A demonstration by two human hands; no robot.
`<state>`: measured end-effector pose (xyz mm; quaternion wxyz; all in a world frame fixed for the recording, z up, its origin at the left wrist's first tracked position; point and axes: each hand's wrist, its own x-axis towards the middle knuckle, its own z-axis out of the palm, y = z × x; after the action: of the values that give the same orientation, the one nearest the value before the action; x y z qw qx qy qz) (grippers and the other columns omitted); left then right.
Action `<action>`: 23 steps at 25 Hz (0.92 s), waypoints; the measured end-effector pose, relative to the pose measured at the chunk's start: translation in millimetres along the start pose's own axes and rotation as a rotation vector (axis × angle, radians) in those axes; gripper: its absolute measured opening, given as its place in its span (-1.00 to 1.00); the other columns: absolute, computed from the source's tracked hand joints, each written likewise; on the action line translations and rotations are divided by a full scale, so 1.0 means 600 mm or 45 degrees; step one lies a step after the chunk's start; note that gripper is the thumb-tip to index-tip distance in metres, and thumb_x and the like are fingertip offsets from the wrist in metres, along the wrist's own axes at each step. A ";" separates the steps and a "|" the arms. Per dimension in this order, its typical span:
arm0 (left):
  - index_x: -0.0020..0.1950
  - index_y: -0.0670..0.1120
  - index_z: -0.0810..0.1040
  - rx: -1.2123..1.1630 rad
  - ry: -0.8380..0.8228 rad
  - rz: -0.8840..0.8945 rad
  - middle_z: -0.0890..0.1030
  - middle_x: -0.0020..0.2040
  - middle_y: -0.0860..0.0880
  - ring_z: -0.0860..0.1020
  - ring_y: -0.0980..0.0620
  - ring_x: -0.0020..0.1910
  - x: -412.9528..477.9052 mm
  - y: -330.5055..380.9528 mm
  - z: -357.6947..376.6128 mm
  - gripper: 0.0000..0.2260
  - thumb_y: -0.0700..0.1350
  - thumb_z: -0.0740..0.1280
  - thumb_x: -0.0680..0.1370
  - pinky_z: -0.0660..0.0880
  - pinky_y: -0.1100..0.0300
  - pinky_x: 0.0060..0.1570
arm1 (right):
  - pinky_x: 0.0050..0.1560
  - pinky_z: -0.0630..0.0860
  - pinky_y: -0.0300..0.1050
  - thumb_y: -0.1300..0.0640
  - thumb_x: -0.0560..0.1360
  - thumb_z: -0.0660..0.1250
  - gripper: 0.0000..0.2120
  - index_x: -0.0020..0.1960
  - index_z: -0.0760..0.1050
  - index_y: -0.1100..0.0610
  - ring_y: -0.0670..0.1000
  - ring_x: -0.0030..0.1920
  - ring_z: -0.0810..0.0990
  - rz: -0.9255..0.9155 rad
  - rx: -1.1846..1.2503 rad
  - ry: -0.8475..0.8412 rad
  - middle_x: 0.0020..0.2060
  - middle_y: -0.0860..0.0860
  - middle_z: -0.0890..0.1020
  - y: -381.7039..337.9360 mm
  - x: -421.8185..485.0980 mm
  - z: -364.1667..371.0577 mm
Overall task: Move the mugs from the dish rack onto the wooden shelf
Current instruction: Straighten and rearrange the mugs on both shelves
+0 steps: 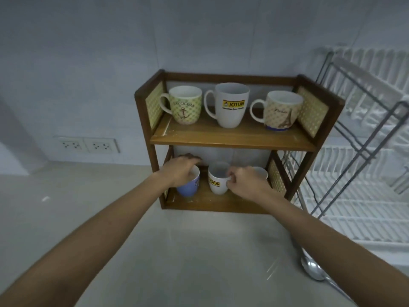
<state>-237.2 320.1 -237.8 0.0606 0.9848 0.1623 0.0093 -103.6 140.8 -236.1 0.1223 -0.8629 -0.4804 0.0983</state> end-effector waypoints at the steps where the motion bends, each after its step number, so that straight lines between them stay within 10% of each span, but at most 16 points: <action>1: 0.52 0.06 0.18 0.028 -0.160 -0.155 0.26 0.50 -0.14 0.32 -0.16 0.42 0.011 -0.013 0.009 -0.41 -0.02 0.32 0.53 0.34 -0.08 0.35 | 0.07 0.55 0.01 0.01 0.52 0.28 -0.56 0.38 0.36 0.05 0.11 0.18 0.56 0.070 -0.005 -0.141 0.16 0.08 0.60 0.003 0.023 0.006; 4: 0.56 0.10 -0.07 -0.021 -0.417 -0.328 -0.02 0.58 -0.16 0.13 -0.22 0.51 0.037 -0.032 0.032 -0.19 0.17 0.35 0.47 0.23 -0.11 0.42 | 0.29 0.41 0.05 -0.11 0.50 0.31 -0.25 0.54 0.06 0.11 0.18 0.38 0.37 0.195 -0.039 -0.316 0.45 0.17 0.33 0.003 0.082 0.017; 11: 0.49 0.03 0.22 0.100 -0.345 -0.230 0.37 0.41 -0.17 0.40 -0.18 0.33 0.068 -0.037 0.060 -0.37 0.06 0.38 0.47 0.44 -0.01 0.23 | 0.32 0.34 0.11 -0.35 0.40 0.30 -0.03 0.56 -0.11 0.04 0.21 0.45 0.26 0.290 -0.139 -0.339 0.52 0.15 0.17 -0.004 0.151 0.072; 17: 0.46 0.07 0.25 -0.033 -0.415 -0.081 0.29 0.43 -0.12 0.35 -0.17 0.35 0.059 -0.063 0.044 -0.29 -0.18 0.48 0.39 0.48 0.00 0.20 | 0.16 0.51 0.10 0.03 0.32 0.49 -0.15 0.47 0.11 -0.09 0.19 0.24 0.43 -0.022 -0.201 -0.553 0.32 0.11 0.38 0.023 0.172 0.028; 23: 0.46 0.08 0.24 -0.026 -0.425 -0.195 0.35 0.41 -0.13 0.36 -0.17 0.35 0.072 -0.062 0.039 -0.34 0.07 0.44 0.42 0.45 0.01 0.22 | 0.25 0.45 0.09 0.16 0.37 0.48 -0.07 0.53 -0.02 -0.14 0.18 0.33 0.36 -0.110 -0.296 -0.568 0.40 0.11 0.31 0.043 0.173 0.026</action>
<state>-207.2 366.4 -265.7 0.0972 0.9568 0.2245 -0.1572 -33.2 218.1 -264.4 -0.0826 -0.8067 -0.5401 0.2252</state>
